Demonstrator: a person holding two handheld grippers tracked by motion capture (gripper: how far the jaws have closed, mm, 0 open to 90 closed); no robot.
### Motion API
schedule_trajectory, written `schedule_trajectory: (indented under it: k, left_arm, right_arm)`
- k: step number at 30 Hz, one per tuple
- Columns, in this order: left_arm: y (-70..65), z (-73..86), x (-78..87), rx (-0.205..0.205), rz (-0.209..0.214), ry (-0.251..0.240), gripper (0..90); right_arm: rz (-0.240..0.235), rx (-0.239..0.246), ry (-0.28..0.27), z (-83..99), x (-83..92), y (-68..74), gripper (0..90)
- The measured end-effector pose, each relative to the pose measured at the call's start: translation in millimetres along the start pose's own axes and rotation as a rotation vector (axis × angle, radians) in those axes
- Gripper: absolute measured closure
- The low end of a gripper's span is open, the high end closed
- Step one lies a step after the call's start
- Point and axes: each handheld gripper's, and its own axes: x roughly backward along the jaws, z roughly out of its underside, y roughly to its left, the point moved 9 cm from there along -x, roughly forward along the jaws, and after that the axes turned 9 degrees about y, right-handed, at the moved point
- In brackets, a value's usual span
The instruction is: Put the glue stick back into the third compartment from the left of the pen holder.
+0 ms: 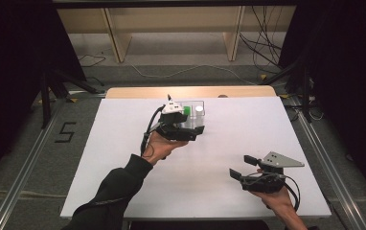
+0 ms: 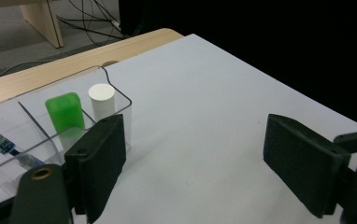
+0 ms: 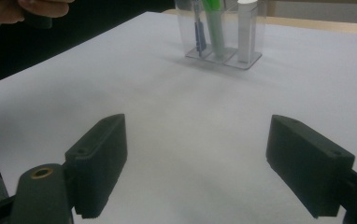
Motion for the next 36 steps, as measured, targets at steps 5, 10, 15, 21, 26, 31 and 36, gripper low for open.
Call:
schedule_trajectory:
  k: [5,10,15,21,26,31,36]
  left_arm:
    - [-2.9,12.3,4.6,-0.014,0.02,-0.002,19.8]
    - [-6.6,20.7,12.0,-0.022,0.036,-0.015,19.3]
    - [-9.6,32.4,22.8,-0.058,0.034,-0.021,18.8]
    - [-10.0,43.0,28.8,-0.049,0.045,-0.029,18.5]
    - [-16.5,53.1,29.3,-0.073,0.058,-0.017,17.6]
    - [-16.4,55.3,36.6,-0.066,0.065,-0.04,17.4]
    - [-13.4,63.0,41.9,-0.053,0.06,-0.047,17.3]
  right_arm:
    - [-0.006,0.005,-0.002,-0.3,-0.7,1.9,21.3]
    - [-0.007,0.008,-0.001,-0.3,-1.4,2.6,21.3]
    - [-0.011,0.009,-0.004,-0.7,-0.9,3.6,21.3]
    - [-0.014,0.011,-0.006,-1.1,-1.3,5.2,21.3]
    - [-0.016,0.017,-0.002,-0.7,-2.0,6.7,21.2]
    - [-0.018,0.014,-0.004,-0.7,-1.8,7.1,21.2]
    - [-0.02,0.015,-0.004,-0.5,-2.1,7.5,21.2]
